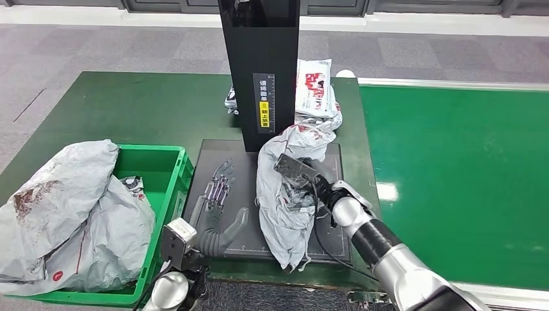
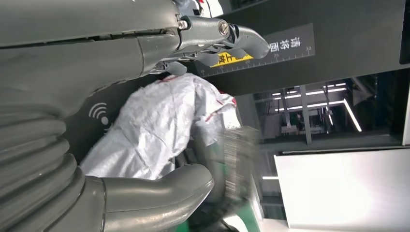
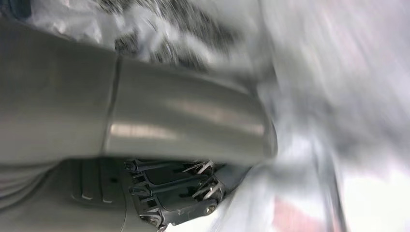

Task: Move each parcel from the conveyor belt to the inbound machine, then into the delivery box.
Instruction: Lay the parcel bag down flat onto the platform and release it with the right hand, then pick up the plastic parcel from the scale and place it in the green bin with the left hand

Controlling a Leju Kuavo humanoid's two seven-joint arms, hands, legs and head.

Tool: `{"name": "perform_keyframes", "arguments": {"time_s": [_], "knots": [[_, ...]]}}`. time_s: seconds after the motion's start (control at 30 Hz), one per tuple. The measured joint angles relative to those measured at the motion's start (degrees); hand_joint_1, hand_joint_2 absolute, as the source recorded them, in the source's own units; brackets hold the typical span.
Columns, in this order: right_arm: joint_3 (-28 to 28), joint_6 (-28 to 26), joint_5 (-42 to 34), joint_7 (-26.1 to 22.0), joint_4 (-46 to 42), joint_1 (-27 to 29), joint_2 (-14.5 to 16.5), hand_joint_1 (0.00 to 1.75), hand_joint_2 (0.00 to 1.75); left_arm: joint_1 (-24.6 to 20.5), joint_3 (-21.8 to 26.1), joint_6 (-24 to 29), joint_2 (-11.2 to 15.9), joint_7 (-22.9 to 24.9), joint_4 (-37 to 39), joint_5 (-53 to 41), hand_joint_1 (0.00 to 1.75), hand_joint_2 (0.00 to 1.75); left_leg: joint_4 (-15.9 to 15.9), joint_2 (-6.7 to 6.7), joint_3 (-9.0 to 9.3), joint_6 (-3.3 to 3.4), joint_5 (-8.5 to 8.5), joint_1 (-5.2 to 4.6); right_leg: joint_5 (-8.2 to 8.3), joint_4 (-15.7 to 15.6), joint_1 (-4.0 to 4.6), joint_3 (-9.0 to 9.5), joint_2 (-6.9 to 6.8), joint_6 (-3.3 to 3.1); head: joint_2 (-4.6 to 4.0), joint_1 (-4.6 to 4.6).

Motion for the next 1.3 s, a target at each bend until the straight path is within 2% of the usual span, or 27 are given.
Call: {"name": "perform_keyframes", "arguments": {"time_s": [0.1,0.2,0.37,0.5,0.6,0.73,0.87,0.97,1.1,1.3], "knots": [[-4.3,-5.2,-1.4,-1.0,-10.6,4.3,-0.8,0.0,0.0,1.1,0.2,0.1,0.0,0.0,-1.2,-0.7,0.0,1.75,0.0,-0.04,-0.04,0.01,-0.01,0.0,-0.03,0.0,0.0,-0.05,-0.02,0.02,0.0,-0.01],[-8.3,-9.0,-4.1,-5.6,-20.7,8.5,-1.0,0.0,0.0,1.8,0.3,0.1,-0.1,-0.3,-1.8,-1.3,0.0,1.75,0.0,-0.06,-0.07,0.01,-0.02,0.0,-0.06,0.0,0.0,-0.06,-0.05,0.05,0.0,-0.01],[-14.3,-12.0,-7.0,-11.5,-34.0,13.9,-1.0,0.0,0.0,2.3,0.3,0.1,-0.4,-1.0,-1.8,-1.7,0.0,1.75,0.0,-0.05,-0.09,0.0,-0.04,0.0,-0.08,0.0,0.0,-0.06,-0.09,0.05,0.0,0.0],[-16.7,-12.4,-9.2,-14.9,-39.8,16.1,-0.7,0.0,1.75,2.3,0.3,0.1,-0.6,-1.1,-1.7,-1.9,0.0,1.75,0.0,-0.04,-0.08,0.01,-0.04,0.0,-0.07,0.0,-0.01,-0.06,-0.09,0.07,0.0,-0.01],[-18.0,-12.6,-10.1,-16.8,-42.7,17.3,-0.2,0.0,1.75,2.2,0.3,2.6,-0.7,-0.8,-1.5,-6.5,0.0,1.75,0.0,-0.04,-0.08,0.02,-0.03,0.0,-0.06,0.0,-0.01,-0.05,-0.09,0.07,0.0,0.0],[-19.3,-12.9,-10.5,-18.1,-46.1,18.9,0.2,0.0,1.75,1.7,0.1,10.1,-0.8,1.8,-1.2,-20.0,0.0,1.75,0.0,-0.04,-0.06,0.01,-0.02,0.0,-0.06,0.0,0.0,-0.06,-0.08,0.07,0.0,0.0],[-21.0,-12.7,-12.4,-19.7,-49.5,21.5,0.7,0.0,1.75,0.3,-1.9,18.6,-0.8,11.2,-0.4,-48.7,0.0,1.75,0.0,-0.12,-0.06,0.02,-0.02,0.0,-0.07,0.0,-0.01,-0.05,-0.1,0.07,0.0,-0.01],[-22.5,-12.1,-14.5,-21.2,-51.9,24.2,1.1,0.0,1.75,-1.4,-4.7,20.6,-0.8,17.8,1.1,-65.6,0.0,1.75,0.0,-0.12,-0.07,0.06,-0.06,-0.03,-0.07,0.0,-0.01,-0.04,-0.14,0.08,0.0,0.0],[-24.2,-11.5,-16.0,-22.3,-53.9,27.0,1.6,0.0,0.0,-3.5,-7.8,20.5,-0.8,22.5,3.5,-74.6,0.0,1.75,0.0,-0.06,-0.08,0.08,-0.08,-0.05,-0.07,0.0,-0.05,-0.05,-0.12,0.08,0.0,0.0],[-25.9,-11.4,-17.0,-23.3,-55.7,29.7,2.2,0.0,0.0,-6.0,-10.5,18.4,-1.0,24.1,6.5,-79.2,0.0,1.75,0.0,-0.06,-0.06,0.09,-0.07,-0.05,-0.07,0.0,-0.05,-0.06,-0.12,0.08,0.0,-0.01]]}}
